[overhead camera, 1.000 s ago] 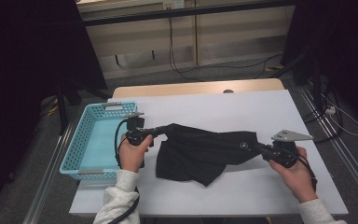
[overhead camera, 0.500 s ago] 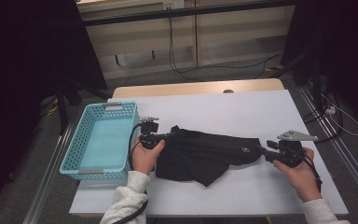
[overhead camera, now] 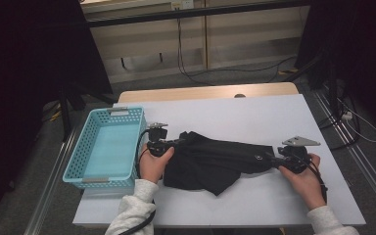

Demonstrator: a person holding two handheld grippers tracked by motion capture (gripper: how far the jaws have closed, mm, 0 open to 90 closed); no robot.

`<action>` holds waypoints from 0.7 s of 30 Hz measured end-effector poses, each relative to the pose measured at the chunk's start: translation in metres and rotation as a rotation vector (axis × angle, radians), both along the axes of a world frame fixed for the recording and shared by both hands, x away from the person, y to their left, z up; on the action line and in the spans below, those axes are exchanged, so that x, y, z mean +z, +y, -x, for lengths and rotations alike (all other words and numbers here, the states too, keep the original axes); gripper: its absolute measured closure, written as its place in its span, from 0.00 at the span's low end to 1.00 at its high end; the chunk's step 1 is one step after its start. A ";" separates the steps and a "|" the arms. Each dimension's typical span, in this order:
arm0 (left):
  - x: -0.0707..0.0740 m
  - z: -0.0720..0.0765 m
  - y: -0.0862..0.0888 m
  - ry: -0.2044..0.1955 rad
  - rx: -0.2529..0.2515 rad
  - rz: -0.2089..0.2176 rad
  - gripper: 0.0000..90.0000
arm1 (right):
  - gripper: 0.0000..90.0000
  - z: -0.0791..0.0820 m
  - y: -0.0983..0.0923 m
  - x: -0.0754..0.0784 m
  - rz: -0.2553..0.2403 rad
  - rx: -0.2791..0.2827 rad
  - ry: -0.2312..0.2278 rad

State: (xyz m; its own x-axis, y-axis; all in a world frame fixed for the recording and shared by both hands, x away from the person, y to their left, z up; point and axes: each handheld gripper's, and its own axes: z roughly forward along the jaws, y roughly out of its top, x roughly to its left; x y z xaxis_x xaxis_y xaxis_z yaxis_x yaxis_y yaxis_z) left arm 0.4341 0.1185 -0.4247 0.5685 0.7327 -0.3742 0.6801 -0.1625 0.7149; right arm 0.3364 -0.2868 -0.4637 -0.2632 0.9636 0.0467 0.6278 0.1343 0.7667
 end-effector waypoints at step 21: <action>-0.016 -0.034 -0.018 -0.036 0.034 -0.023 0.40 | 0.92 0.011 -0.011 -0.004 -0.049 0.049 0.019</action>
